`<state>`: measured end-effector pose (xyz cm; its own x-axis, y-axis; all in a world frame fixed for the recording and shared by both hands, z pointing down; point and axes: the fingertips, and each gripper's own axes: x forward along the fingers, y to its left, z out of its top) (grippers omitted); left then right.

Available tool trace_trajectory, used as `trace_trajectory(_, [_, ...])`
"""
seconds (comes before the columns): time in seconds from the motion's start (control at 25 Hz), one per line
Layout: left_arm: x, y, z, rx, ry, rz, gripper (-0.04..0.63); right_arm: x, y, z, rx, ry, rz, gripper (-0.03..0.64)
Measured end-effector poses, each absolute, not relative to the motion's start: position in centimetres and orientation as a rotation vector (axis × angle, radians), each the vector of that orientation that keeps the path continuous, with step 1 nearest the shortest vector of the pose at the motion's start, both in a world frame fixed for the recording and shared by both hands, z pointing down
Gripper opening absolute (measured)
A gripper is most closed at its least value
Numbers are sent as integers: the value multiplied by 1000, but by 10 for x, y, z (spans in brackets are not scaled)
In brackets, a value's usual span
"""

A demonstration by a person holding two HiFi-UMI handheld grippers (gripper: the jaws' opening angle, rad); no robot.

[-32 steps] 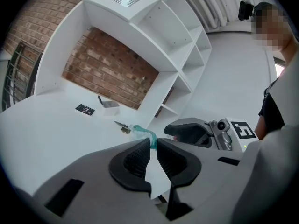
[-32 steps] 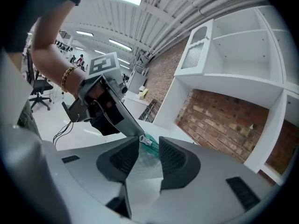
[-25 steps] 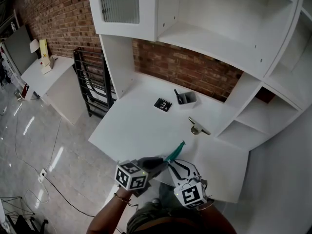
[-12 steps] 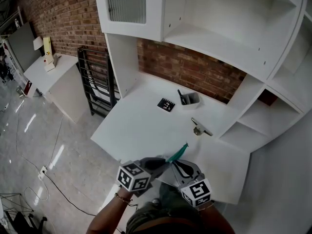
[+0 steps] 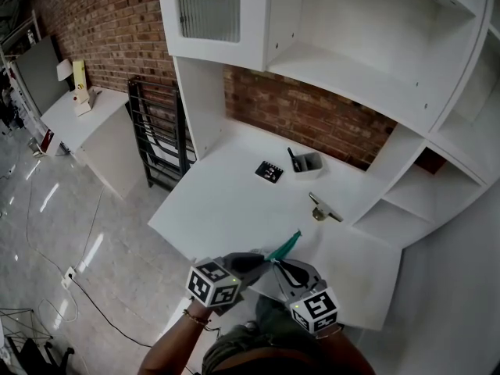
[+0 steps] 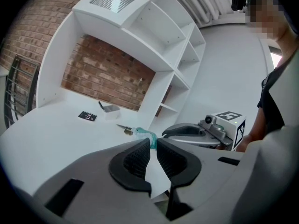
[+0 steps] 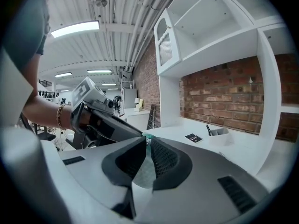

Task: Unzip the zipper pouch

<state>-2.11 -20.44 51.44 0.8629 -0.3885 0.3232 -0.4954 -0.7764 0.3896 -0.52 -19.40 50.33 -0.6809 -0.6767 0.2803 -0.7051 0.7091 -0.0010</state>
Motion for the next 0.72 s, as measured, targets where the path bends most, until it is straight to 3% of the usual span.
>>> trace_trajectory(0.72, [-19, -197, 514, 2582, -597, 373, 41, -8, -194, 498, 1124, -2567, 56, 8])
